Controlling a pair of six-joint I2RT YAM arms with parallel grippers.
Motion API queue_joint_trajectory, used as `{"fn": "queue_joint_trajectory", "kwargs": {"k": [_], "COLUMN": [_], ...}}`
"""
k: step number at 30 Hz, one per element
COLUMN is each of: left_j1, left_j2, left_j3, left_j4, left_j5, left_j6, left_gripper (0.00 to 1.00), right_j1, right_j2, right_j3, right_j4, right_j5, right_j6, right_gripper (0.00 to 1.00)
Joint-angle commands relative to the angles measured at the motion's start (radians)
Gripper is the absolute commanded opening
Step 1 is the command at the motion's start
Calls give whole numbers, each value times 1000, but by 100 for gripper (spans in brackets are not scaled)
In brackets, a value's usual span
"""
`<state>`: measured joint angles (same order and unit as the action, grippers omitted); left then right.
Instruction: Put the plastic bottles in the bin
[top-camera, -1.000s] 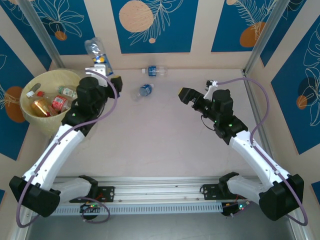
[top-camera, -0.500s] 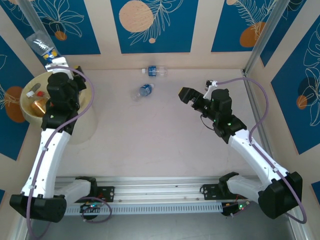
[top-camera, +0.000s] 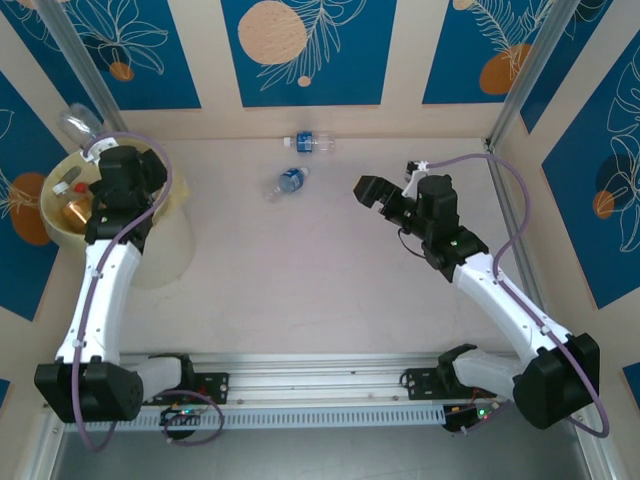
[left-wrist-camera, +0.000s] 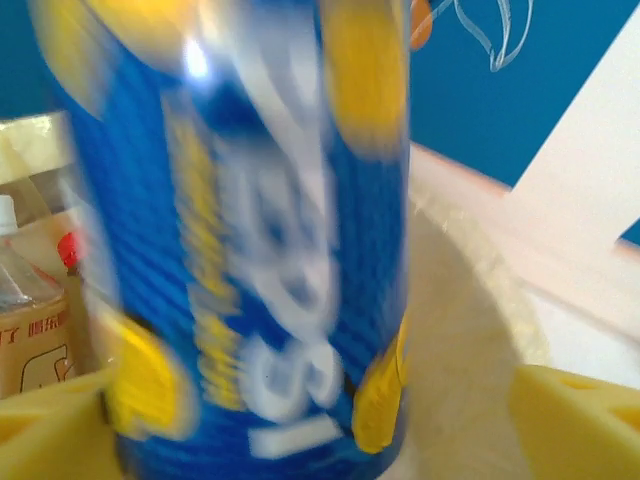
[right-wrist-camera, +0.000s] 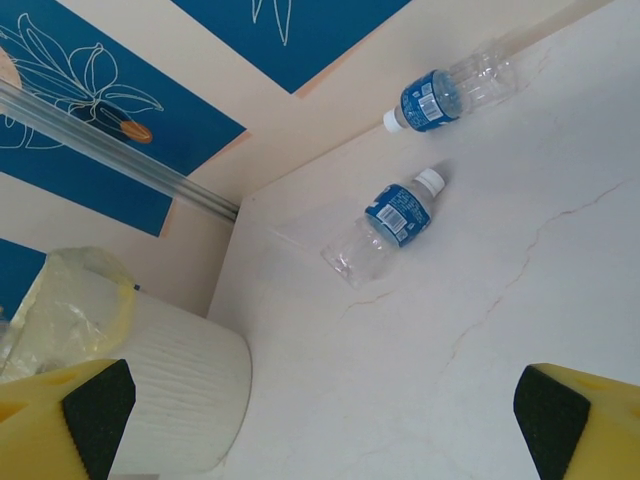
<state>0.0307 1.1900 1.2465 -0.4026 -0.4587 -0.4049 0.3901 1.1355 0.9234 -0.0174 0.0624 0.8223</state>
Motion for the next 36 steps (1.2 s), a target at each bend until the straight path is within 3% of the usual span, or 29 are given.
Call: {"fn": "queue_joint_trajectory", "kwargs": {"k": [1, 9, 16, 23, 27, 30, 33, 36], "left_j1": [8, 25, 155, 291, 284, 272, 272, 268], "left_j2": [-17, -35, 38, 135, 183, 170, 160, 119], "left_j3": [81, 94, 114, 120, 107, 80, 98, 102], "left_j4": [-77, -54, -43, 42, 84, 166, 187, 189], "left_j5": [34, 124, 260, 442, 684, 797, 899, 926], "left_j6": [-52, -71, -118, -140, -148, -151, -166, -170], "left_gripper": [100, 100, 100, 100, 100, 100, 100, 100], "right_j1": [-5, -5, -4, -4, -5, -5, -5, -4], "right_j2": [11, 38, 47, 54, 64, 70, 75, 79], "right_j3": [47, 52, 68, 61, 60, 63, 63, 57], "right_j4": [-9, -6, -24, -26, -24, -22, -27, -24], "right_j5": [-28, -39, -45, -41, -46, -53, -58, -58], "right_j6": [8, 25, 8, 1, 8, 12, 12, 16], "right_gripper": [100, 100, 100, 100, 100, 99, 100, 100]}}
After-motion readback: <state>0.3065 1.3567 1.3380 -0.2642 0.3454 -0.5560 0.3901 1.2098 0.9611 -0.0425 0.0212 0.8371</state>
